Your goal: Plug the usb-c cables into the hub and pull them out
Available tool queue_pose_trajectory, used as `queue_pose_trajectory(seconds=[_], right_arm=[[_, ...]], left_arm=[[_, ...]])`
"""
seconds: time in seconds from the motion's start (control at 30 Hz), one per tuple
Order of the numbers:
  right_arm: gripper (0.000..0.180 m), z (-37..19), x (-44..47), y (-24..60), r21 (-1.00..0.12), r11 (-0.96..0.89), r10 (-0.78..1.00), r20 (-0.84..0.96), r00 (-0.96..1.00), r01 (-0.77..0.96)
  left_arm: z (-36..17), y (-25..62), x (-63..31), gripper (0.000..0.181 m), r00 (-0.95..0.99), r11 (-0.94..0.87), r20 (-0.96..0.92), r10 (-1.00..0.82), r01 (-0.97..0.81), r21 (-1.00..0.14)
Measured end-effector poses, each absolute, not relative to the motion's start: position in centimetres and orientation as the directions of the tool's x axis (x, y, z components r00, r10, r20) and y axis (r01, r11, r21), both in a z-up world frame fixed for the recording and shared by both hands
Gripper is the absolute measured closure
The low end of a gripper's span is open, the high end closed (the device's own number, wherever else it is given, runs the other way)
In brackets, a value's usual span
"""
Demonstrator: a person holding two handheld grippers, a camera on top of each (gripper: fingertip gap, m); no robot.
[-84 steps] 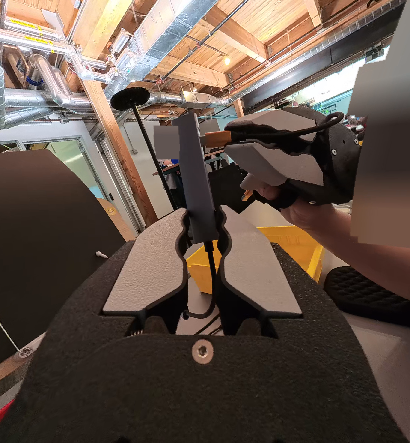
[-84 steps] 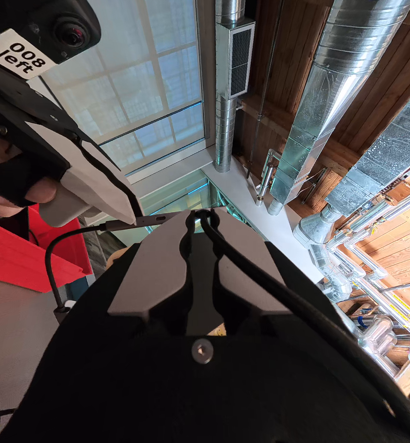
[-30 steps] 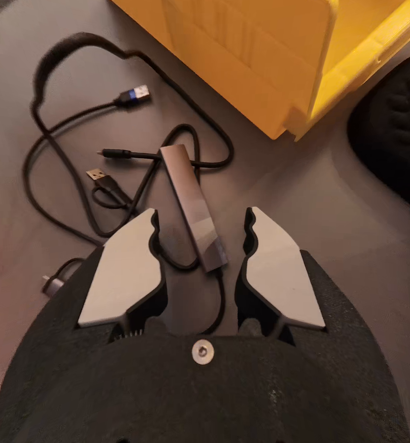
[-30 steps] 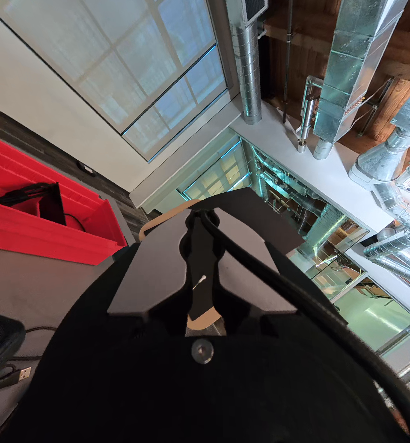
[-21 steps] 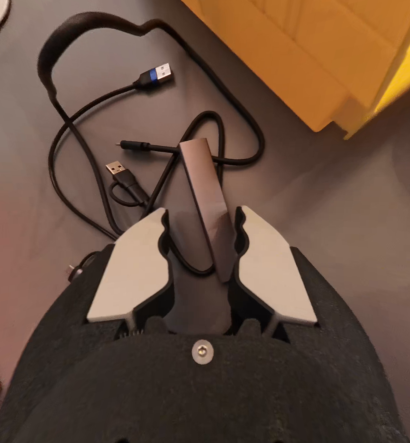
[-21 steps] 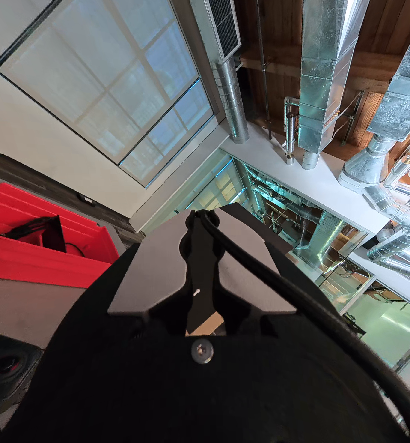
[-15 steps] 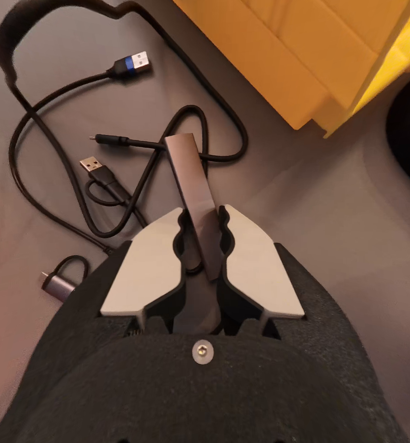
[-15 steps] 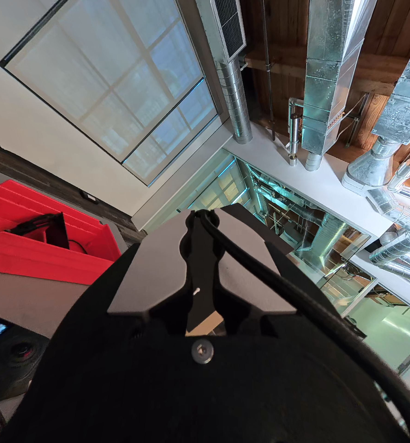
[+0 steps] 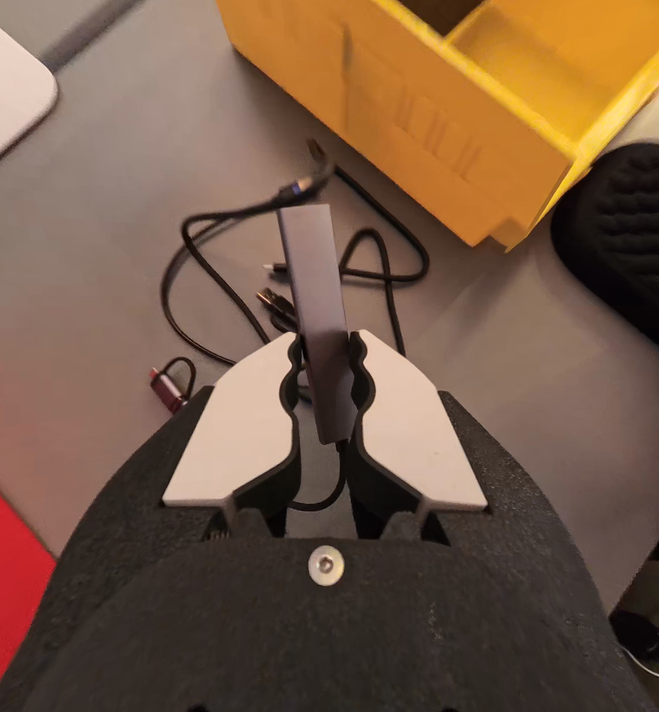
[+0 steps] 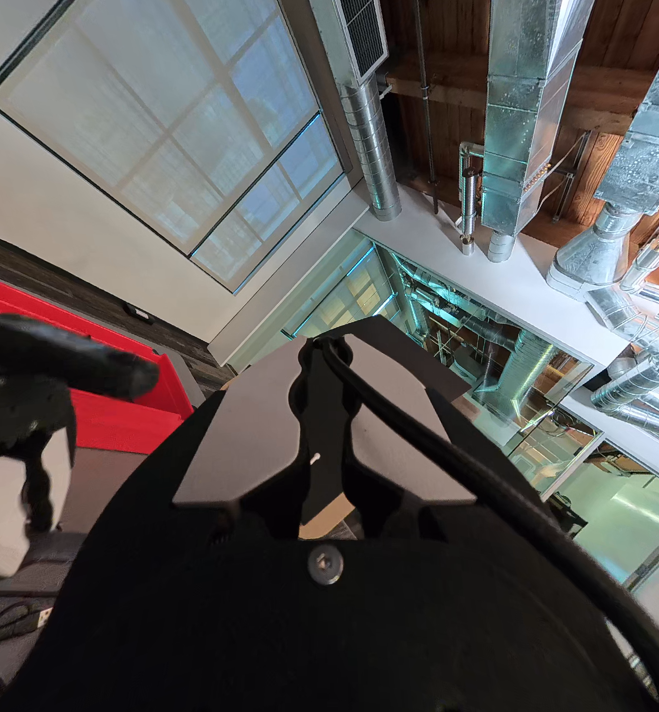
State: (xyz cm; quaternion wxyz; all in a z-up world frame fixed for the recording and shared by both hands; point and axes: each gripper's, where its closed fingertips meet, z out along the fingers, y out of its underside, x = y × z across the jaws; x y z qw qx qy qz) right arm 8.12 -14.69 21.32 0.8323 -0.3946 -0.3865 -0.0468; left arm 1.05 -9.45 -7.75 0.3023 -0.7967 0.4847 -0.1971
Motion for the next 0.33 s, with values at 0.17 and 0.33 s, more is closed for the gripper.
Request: queue_pose_trajectory(seconds=[0.17,0.33], right_arm=[[0.165,19.7,6.2,-13.0,-0.614,0.679,0.240,0.704,0.668,0.403],[0.165,17.7,4.4,-11.9,-0.612,0.691,0.297,0.725,0.621,0.385]], left_arm=[[-0.9,-7.4,0.4,0.158,0.412,-0.369,0.179,-0.894,-0.448,-0.814],[5.4,-6.3,-0.2,0.157,0.291,-0.307,0.216,-0.932,-0.317,-0.897]])
